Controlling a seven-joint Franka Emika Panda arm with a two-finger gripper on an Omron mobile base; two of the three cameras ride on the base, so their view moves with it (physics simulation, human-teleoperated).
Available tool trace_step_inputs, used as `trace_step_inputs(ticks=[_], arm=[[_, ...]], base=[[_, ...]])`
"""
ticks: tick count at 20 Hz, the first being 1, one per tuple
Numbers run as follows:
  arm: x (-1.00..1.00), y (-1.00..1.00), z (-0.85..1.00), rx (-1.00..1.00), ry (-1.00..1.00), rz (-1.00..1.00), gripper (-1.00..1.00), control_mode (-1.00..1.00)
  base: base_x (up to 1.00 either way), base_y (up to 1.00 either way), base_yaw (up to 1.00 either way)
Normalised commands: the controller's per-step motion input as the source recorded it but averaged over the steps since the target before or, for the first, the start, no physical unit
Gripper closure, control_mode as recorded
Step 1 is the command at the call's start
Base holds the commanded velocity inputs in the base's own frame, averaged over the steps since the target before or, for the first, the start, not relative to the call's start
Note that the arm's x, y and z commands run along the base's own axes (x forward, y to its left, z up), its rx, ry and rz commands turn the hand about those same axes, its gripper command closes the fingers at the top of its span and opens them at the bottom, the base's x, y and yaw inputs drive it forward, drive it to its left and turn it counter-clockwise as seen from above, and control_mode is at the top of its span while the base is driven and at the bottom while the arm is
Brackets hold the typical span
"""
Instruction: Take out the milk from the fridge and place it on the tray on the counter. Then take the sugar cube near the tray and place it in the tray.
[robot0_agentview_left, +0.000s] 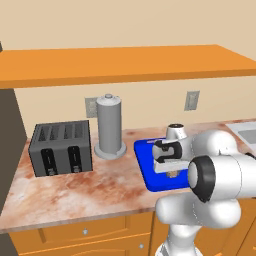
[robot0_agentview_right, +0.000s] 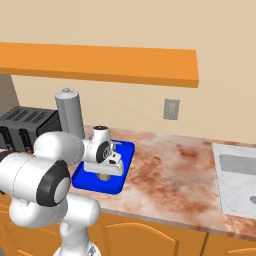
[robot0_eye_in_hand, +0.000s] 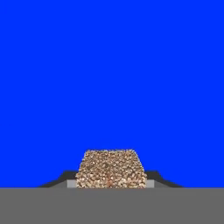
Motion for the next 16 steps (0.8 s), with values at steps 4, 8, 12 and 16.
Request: trace_step_inputs(ticks=[4,8,12,16], arm=[[0.0,0.0,0.0,0.0,0.0,0.0,-1.0,-1.0],[-0.01,0.0,0.16,0.0,0.0,0.0,-1.0,-1.0],[-0.13,0.0,0.39,0.0,-0.01,-0.01,-1.0,-1.0],[-0.42,-0.02,0.58,0.04,-0.15,0.0,-1.0,-1.0]], base=[[0.0,0.0,0.0],[0.0,0.0,0.0],[0.0,0.0,0.0],[0.0,0.0,0.0]])
